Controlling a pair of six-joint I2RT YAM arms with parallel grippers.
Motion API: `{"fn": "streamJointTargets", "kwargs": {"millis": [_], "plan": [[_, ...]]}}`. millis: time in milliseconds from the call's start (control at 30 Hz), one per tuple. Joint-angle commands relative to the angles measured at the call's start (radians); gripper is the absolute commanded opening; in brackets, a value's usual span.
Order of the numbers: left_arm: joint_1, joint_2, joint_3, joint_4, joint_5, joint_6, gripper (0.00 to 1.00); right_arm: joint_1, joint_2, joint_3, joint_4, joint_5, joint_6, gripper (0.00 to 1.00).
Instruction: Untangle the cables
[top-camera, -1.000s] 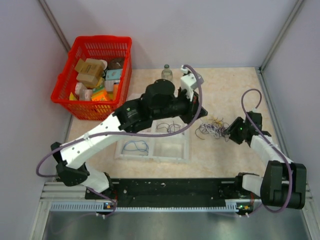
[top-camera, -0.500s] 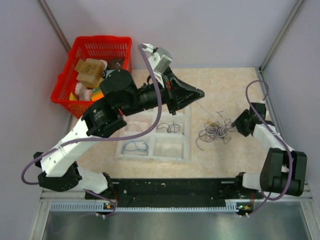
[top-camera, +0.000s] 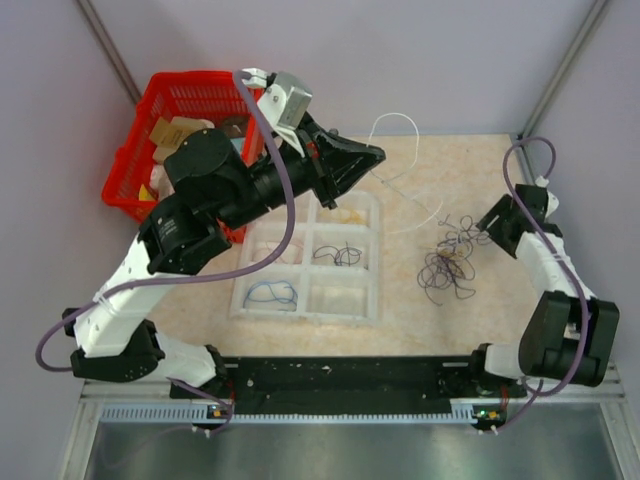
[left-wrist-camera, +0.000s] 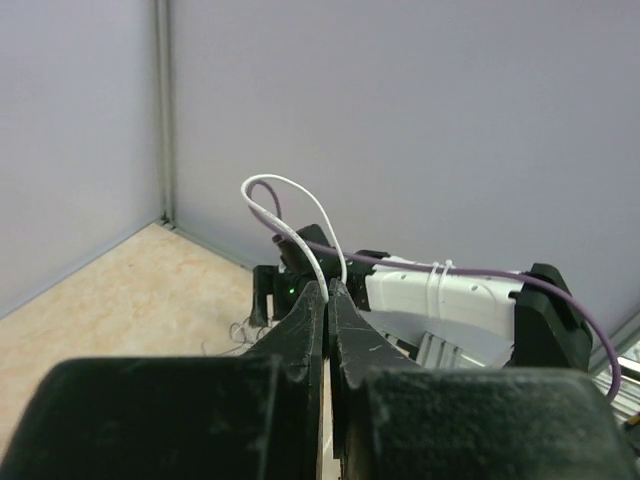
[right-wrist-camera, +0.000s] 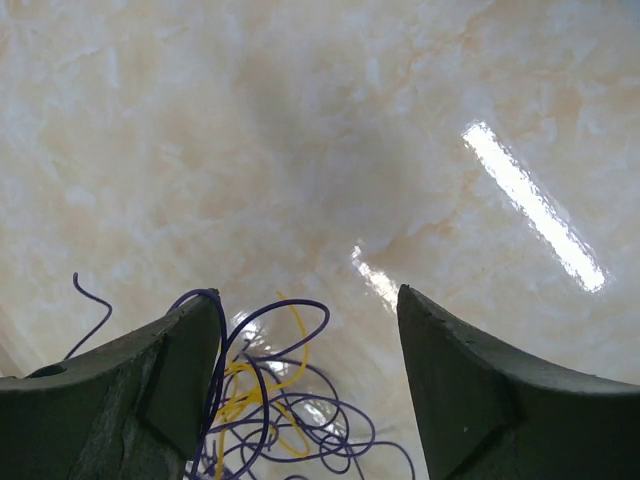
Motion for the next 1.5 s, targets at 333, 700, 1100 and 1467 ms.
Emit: {"fn": "streamJointTargets", "kwargs": {"millis": [333, 700, 1100, 1467], "plan": [[0.001, 0.003, -0.098, 0.144, -0.018, -0.025, 0.00, 0.015, -0.061, 0.151, -0.163, -0.394, -0.072, 0.86], [0.007, 0.090, -0.097, 0.159, -0.031, -0.021, 0.00, 0.106, -0.264, 0.055, -0.206, -0.632, 0.230, 0.81], [0.006, -0.045, -0.210, 0.188, -0.035, -0.058, 0.00, 0.418, -0.428, -0.224, 0.059, -0.460, 1.030, 0.81], [0.007, -0.071, -0.201, 0.185, -0.015, -0.064, 0.00, 0.540, -0.278, -0.144, 0.159, -0.407, 1.219, 0.74]]}}
